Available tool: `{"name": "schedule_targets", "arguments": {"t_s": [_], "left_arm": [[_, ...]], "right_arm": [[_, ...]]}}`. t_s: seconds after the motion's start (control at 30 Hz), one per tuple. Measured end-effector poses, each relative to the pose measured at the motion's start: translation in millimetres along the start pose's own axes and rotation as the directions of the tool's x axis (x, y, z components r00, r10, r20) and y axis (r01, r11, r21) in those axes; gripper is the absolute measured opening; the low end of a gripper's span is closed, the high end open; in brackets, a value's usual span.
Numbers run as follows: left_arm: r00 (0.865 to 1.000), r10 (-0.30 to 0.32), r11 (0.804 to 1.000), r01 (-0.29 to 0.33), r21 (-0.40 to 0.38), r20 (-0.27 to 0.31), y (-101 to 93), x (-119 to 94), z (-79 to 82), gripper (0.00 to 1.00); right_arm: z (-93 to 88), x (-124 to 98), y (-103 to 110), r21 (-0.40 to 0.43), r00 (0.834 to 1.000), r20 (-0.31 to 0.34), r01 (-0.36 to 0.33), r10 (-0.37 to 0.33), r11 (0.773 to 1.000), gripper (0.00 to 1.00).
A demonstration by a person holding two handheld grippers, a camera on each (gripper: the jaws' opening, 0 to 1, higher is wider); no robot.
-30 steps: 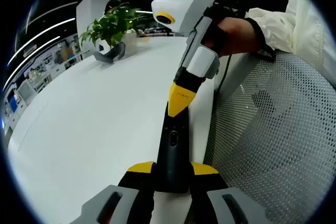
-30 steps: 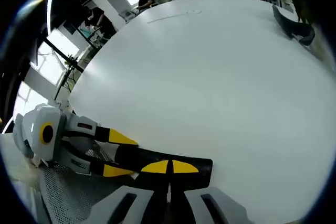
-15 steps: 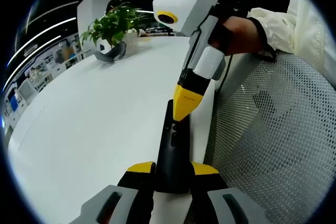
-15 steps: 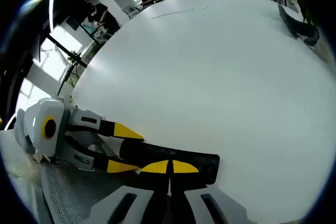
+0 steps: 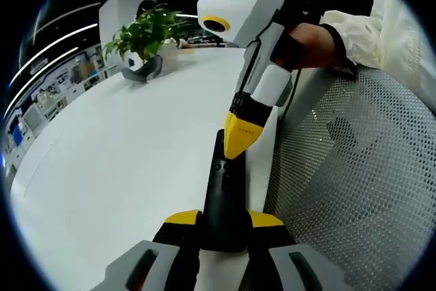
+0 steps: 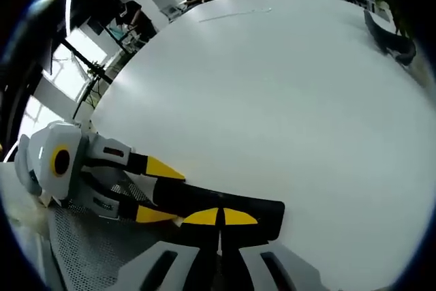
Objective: Press the specified remote control buttons in sequence, fully releasing each button before pressing the next.
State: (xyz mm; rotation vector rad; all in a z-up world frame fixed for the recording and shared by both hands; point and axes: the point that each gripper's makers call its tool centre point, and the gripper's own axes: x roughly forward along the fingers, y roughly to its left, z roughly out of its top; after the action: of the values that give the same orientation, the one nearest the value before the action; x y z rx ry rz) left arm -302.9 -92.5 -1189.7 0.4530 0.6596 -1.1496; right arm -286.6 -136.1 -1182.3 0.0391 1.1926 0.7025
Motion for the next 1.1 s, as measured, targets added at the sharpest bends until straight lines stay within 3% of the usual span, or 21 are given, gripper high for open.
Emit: {"name": "schedule_targets", "arguments": {"t_s": [0.27, 0.5, 0.67, 0.77, 0.83, 0.9, 1.1], "left_arm": [[1.0, -0.002, 1.0, 0.002, 0.001, 0.002, -0.6, -0.5, 0.1, 0.25], [1.0, -0.002, 1.0, 0.002, 0.0, 0.006, -0.7, -0.8, 0.1, 0.25], [1.0, -0.002, 1.0, 0.002, 0.001, 0.007, -0.5, -0.9, 0.0, 0.25], [1.0, -0.002, 1.0, 0.002, 0.0, 0.007, -0.4, -0.8, -0.1, 0.25], [1.0, -0.002, 1.0, 0.002, 0.0, 0.007, -0.4, -0.8, -0.2, 0.25], [1.0, -0.002, 1.0, 0.002, 0.0, 0.007, -0.2, -0.7, -0.2, 0.25], [1.0, -0.002, 1.0, 0.002, 0.0, 0.008, 0.0, -0.4, 0.0, 0.25]], "right_arm": [[0.2, -0.6, 0.2, -0.008, 1.0, 0.004, -0.003, 0.003, 1.0, 0.0], [-0.5, -2.4, -0.1, 0.036, 1.0, -0.01, -0.019, 0.019, 0.999, 0.0], [0.3, -7.8, -4.7, 0.055, 1.0, -0.026, 0.014, -0.013, 0.998, 0.0], [-2.4, -9.9, -3.5, 0.115, 0.999, -0.036, -0.009, 0.013, 0.993, 0.0], [-6.9, -9.8, -9.8, 0.121, 0.998, -0.062, 0.03, -0.022, 0.992, 0.0], [-5.2, -10.8, -13.4, 0.112, 0.998, -0.049, 0.052, -0.046, 0.992, 0.0], [-9.1, -10.7, -10.0, 0.145, 0.997, -0.071, 0.029, -0.019, 0.989, 0.0]]}}
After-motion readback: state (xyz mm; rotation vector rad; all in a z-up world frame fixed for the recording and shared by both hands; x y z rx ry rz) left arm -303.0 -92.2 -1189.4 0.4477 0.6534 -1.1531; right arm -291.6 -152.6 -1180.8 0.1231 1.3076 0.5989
